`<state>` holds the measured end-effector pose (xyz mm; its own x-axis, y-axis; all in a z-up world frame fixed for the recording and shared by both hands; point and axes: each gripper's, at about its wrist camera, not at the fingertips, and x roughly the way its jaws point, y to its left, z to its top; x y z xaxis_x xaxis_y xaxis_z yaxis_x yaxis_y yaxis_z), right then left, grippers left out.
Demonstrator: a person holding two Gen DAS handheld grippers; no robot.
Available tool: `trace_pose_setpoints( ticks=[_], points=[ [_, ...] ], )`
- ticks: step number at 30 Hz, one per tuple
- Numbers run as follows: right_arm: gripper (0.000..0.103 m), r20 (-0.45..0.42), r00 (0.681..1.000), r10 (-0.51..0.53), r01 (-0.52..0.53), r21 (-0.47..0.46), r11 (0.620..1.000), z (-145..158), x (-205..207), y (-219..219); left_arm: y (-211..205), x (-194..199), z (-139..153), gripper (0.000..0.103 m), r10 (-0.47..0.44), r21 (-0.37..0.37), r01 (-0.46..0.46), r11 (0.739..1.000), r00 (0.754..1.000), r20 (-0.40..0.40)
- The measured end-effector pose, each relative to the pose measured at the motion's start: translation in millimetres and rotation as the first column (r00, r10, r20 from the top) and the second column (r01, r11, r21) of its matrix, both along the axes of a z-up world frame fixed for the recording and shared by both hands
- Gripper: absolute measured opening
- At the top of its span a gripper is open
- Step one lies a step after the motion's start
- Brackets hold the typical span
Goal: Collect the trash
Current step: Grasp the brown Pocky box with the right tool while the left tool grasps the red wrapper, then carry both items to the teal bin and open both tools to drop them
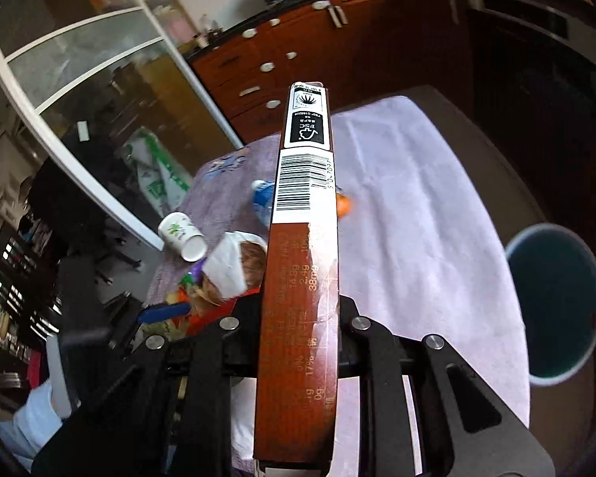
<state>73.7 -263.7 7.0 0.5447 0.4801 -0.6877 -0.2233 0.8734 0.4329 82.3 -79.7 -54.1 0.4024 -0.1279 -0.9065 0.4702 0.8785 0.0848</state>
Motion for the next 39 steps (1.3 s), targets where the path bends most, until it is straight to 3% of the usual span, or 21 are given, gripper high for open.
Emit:
trace_pose_setpoints(
  ticks=[6,9,11,16,20,27,34,39],
  points=[
    [0.019,-0.024,0.999,-0.024,0.025,0.019,1.000,-13.8,1.5,-17.6,-10.8,30.1,-23.6,0.092,0.019,0.009,-0.018,1.000,0.996,-0.090],
    [0.019,-0.034,0.999,-0.027,0.028,0.026,0.999,-20.5,4.1,-19.3,-12.9,39.1,-31.6,0.064,0.020,-0.008,-0.022,1.000,0.991,-0.132],
    [0.019,-0.039,0.999,-0.027,0.029,0.033,0.999,-24.4,5.4,-24.3,-13.1,40.9,-31.0,0.038,0.024,-0.011,-0.026,1.000,0.990,-0.141],
    [0.019,-0.044,0.998,-0.034,0.037,0.048,0.998,-31.6,6.6,-31.0,-13.0,39.7,-5.5,0.015,0.027,-0.044,-0.031,0.999,0.995,-0.094],
    [0.019,-0.048,0.998,-0.049,0.052,0.064,0.997,-35.9,4.7,-42.5,-8.0,44.1,23.3,0.015,0.071,-0.105,-0.078,0.991,0.995,-0.071],
    [0.019,-0.026,0.995,-0.097,0.099,0.075,0.992,-30.2,-3.0,-66.3,-14.5,41.0,66.6,0.014,0.103,-0.170,-0.094,0.981,0.994,0.044],
    [0.019,-0.026,0.963,-0.268,0.268,0.014,0.963,-32.2,-8.4,-136.5,-75.9,38.9,59.7,0.013,0.010,-0.154,-0.004,0.988,0.999,0.038],
    [0.020,-0.091,0.928,-0.362,0.357,-0.073,0.931,-58.4,-4.4,-185.5,-139.7,49.1,48.9,0.013,-0.089,-0.164,0.092,0.982,0.996,0.023]
  ],
)
